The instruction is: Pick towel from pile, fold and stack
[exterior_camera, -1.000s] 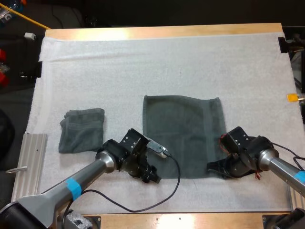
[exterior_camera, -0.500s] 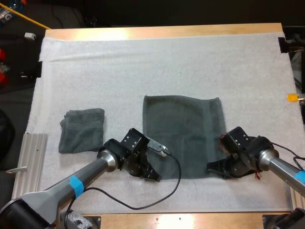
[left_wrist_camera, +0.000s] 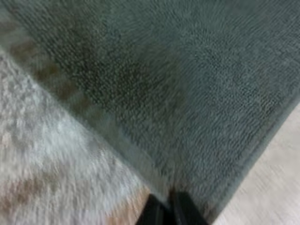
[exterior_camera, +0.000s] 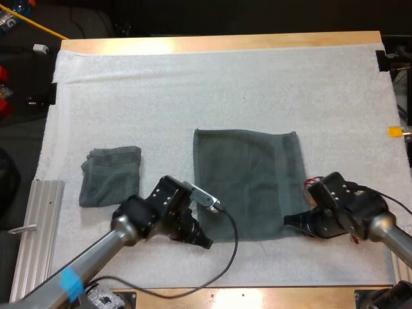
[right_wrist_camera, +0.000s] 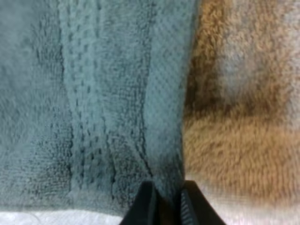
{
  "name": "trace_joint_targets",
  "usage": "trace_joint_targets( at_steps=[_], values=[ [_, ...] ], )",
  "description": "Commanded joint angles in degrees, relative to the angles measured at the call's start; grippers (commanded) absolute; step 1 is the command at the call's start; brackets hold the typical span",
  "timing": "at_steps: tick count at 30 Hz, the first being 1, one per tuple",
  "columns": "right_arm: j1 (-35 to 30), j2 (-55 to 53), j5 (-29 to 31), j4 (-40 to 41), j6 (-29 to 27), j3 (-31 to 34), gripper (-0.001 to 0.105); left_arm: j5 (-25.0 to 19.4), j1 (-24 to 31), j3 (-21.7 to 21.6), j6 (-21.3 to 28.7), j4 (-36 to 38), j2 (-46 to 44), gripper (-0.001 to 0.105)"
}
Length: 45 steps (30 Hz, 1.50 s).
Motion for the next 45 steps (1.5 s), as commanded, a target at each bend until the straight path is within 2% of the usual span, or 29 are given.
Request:
trace_joint_targets(
  at_steps=[1,7,13,18,20,22,25,27,29,30,35,45],
  values=[
    [0.1,-2.2,0.0,1.9,0.8,-0.1,0.0,0.4,-0.2,0.0,-0.5,2.3,-2.1,0.0],
    [0.2,-11.4,-4.7,6.2,3.8,-0.1,0.0,4.9,-0.2,0.0,-0.5,6.4,-9.6,0.0],
    [0.2,-15.1,-4.8,6.2,4.0,-0.1,0.0,5.3,-0.2,0.1,-0.4,6.6,-10.8,0.0],
    [0.2,-15.1,-4.3,6.1,4.0,-0.1,0.0,6.3,-1.4,0.1,4.5,5.3,-10.7,0.002],
    [0.2,-15.1,-4.3,6.1,4.0,-0.1,0.0,4.6,-3.5,0.1,5.1,4.7,-10.7,0.009],
    [0.2,-15.1,-4.3,6.1,4.0,-0.1,0.0,-0.3,-7.3,0.1,5.1,4.0,-10.7,0.025],
    [0.2,-15.1,-4.3,6.1,4.0,-0.1,0.0,-4.1,-12.3,0.1,5.1,3.1,-10.7,0.047],
    [0.2,-15.1,-4.3,6.1,4.0,-0.1,0.0,-8.4,-14.7,0.1,5.1,2.5,-10.7,0.054],
    [0.2,-15.1,-4.3,6.1,4.2,-0.1,0.0,-12.7,-16.3,0.1,5.2,1.5,-10.6,0.053],
    [0.2,-15.1,-4.3,6.1,4.2,-0.1,0.0,-13.4,-16.4,0.1,5.7,0.8,-10.6,0.051],
    [0.2,-15.1,-4.3,6.1,4.4,-0.1,0.0,-13.4,-16.4,0.1,6.5,-0.8,-7.6,0.047],
    [0.2,-15.1,-4.3,6.1,4.8,-0.1,0.0,-13.4,-16.4,0.1,7.2,-4.8,7.3,0.047]
  ],
)
